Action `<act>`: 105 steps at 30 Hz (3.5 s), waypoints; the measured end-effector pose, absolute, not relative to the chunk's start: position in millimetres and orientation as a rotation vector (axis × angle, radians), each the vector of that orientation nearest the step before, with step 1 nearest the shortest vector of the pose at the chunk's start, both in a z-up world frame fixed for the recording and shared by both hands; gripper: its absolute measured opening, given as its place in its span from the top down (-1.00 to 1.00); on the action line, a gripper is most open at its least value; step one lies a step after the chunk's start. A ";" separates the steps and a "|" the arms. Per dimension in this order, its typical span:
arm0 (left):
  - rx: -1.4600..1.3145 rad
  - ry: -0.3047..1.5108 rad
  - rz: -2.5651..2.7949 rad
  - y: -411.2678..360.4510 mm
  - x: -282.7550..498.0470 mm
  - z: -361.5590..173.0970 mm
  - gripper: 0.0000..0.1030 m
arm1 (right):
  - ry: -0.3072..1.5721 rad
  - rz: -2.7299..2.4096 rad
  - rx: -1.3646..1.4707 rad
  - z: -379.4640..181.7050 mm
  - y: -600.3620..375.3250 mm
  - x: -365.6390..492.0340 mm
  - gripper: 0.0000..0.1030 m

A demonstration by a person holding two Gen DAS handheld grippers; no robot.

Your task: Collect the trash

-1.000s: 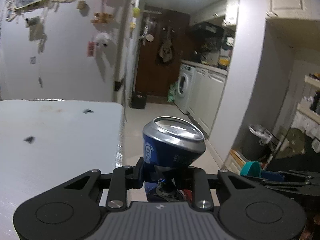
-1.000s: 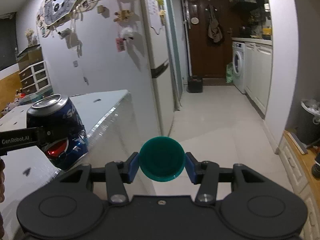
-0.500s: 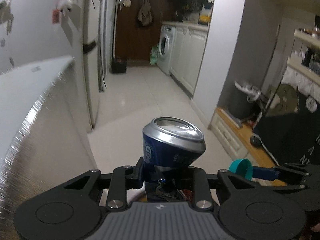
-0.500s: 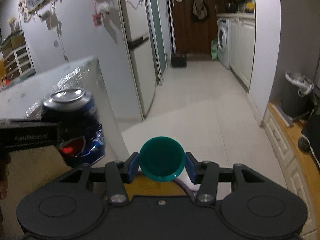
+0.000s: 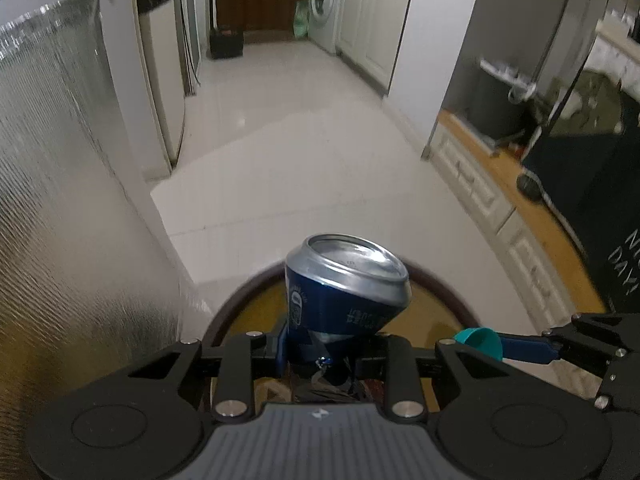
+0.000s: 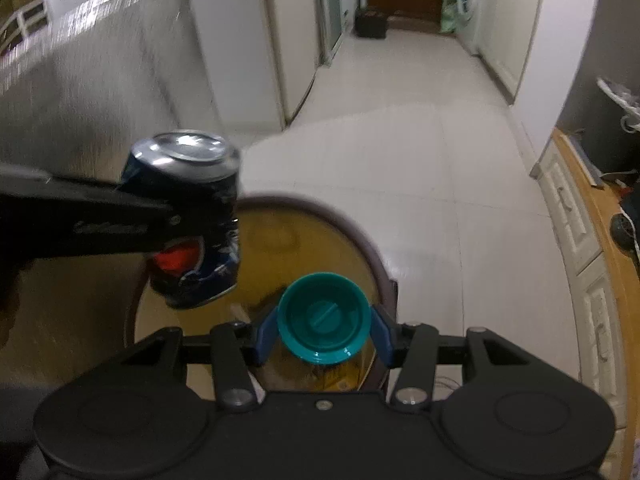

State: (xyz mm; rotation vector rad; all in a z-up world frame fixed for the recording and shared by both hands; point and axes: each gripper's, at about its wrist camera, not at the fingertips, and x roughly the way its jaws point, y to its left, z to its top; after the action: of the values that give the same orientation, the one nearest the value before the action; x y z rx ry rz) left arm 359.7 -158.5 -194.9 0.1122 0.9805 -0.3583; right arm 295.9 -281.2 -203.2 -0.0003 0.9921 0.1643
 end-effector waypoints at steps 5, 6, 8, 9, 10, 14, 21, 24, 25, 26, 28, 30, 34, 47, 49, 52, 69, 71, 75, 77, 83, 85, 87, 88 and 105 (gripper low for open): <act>0.111 1.051 -0.357 -153.1 362.2 -218.1 0.44 | 1.075 0.237 -0.146 -228.6 -252.1 301.4 0.02; 0.113 1.065 -0.357 -152.1 362.4 -223.2 0.44 | 1.089 0.249 -0.171 -232.5 -248.7 301.5 0.02; 0.123 1.093 -0.356 -150.3 361.6 -233.1 0.44 | 1.115 0.272 -0.214 -239.0 -241.0 303.7 0.02; 0.132 1.105 -0.359 -150.1 360.9 -237.7 0.43 | 1.126 0.280 -0.230 -242.3 -238.1 304.8 0.03; 0.139 1.113 -0.362 -150.5 359.9 -241.4 0.43 | 1.134 0.281 -0.241 -244.5 -236.6 305.8 0.03; 0.157 1.143 -0.373 -152.4 357.7 -254.0 0.43 | 1.152 0.284 -0.282 -248.4 -235.4 306.5 0.02; 0.180 1.160 -0.388 -160.6 359.4 -263.7 0.43 | 1.171 0.325 -0.316 -245.8 -237.1 300.6 -0.36; 0.181 1.142 -0.395 -168.1 361.7 -265.4 0.39 | 1.170 0.327 -0.291 -243.1 -242.7 297.5 -0.36; 0.177 1.145 -0.384 -167.9 362.6 -266.1 0.16 | 1.168 0.327 -0.288 -242.2 -243.6 296.4 -0.36; 0.176 1.154 -0.373 -167.3 362.5 -266.6 -0.20 | 1.167 0.327 -0.285 -241.4 -243.8 296.0 -0.36; 0.191 1.161 -0.374 -168.1 360.4 -265.7 -0.39 | 1.166 0.331 -0.273 -242.0 -247.0 296.9 -0.36; 0.211 1.174 -0.373 -168.9 359.0 -264.7 -0.43 | 1.163 0.334 -0.260 -240.5 -249.1 293.9 -0.36; 0.221 1.180 -0.361 -167.9 356.3 -257.8 -0.70 | 1.157 0.335 -0.232 -237.3 -253.5 295.8 -0.37; 0.212 1.145 -0.339 -155.4 338.1 -216.8 -1.00 | 1.094 0.331 -0.182 -216.5 -267.0 289.1 -0.82; 0.214 1.142 -0.325 -154.0 334.6 -210.8 -1.00 | 1.078 0.326 -0.179 -211.0 -268.6 286.3 -0.88; 0.214 1.129 -0.319 -151.4 327.7 -199.5 -1.00 | 1.059 0.311 -0.178 -203.7 -270.6 282.0 -0.96; 0.157 0.949 -0.354 -131.1 271.4 -100.2 -1.00 | 0.930 0.246 -0.138 -129.9 -293.4 231.2 -1.00; 0.160 0.926 -0.361 -128.2 263.6 -89.4 -1.00 | 0.912 0.233 -0.113 -121.8 -298.1 224.3 -1.00; 0.149 0.874 -0.365 -119.1 247.2 -68.5 -1.00 | 0.869 0.208 -0.079 -104.4 -303.7 209.7 -1.00; 0.142 0.851 -0.360 -114.1 239.2 -59.8 -1.00 | 0.847 0.193 -0.060 -95.2 -306.4 202.9 -1.00; 0.119 0.752 -0.352 -98.5 206.3 -24.1 -1.00 | 0.770 0.161 -0.024 -62.2 -305.7 179.9 -1.00; 0.105 0.721 -0.332 -91.8 194.8 -12.1 -1.00 | 0.740 0.147 -0.013 -51.7 -302.8 170.9 -1.00; 0.092 0.708 -0.310 -85.0 185.2 -3.0 -1.00 | 0.723 0.118 -0.007 -40.6 -299.0 161.5 -1.00; 0.087 0.708 -0.299 -81.8 182.1 1.1 -1.00 | 0.717 0.105 -0.004 -36.6 -297.2 156.9 -1.00; 0.081 0.658 -0.185 -36.8 103.7 10.8 -1.00 | 0.601 -0.004 0.048 -3.4 -272.0 74.4 -1.00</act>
State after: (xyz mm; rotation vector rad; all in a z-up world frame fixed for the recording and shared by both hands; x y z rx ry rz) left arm 103.7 -36.8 10.8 0.0815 0.6584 -0.1853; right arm 74.4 -272.0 -3.4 0.0484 0.6006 -0.0039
